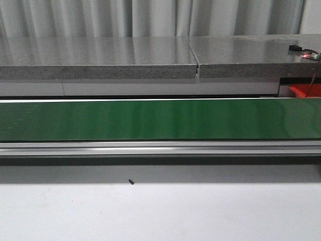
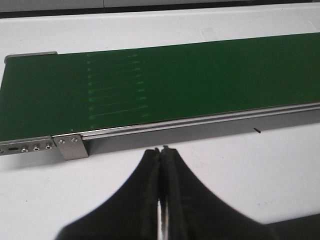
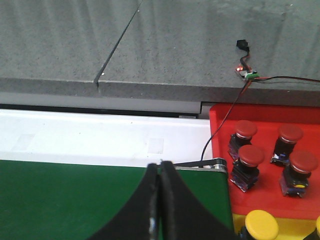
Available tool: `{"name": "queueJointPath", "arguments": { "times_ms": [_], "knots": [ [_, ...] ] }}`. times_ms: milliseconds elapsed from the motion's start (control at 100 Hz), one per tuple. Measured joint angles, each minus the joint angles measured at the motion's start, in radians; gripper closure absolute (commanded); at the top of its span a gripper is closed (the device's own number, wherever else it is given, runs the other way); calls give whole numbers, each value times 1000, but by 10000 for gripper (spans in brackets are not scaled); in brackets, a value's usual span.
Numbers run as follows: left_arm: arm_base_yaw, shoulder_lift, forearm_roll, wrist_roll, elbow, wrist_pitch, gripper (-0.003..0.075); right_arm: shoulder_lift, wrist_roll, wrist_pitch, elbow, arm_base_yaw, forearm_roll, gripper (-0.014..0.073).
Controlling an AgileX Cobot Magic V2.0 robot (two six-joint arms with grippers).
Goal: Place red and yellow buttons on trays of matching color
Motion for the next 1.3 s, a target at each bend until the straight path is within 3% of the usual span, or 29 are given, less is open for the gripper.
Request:
{"name": "queueJointPath", "arguments": {
  "times_ms": [780,850,1090,1300],
  "knots": [
    [0,0,0,0,0,0,739,-524,12,6,388,0,43,659],
    [0,0,0,0,0,0,739,-561,78,6,411,0,-23,659],
    [0,0,0,0,0,0,739,-702,495,-12,517,0,-395,659],
    [0,0,0,0,0,0,739,-753,585,-101,614,0,-483,659]
  ]
}}
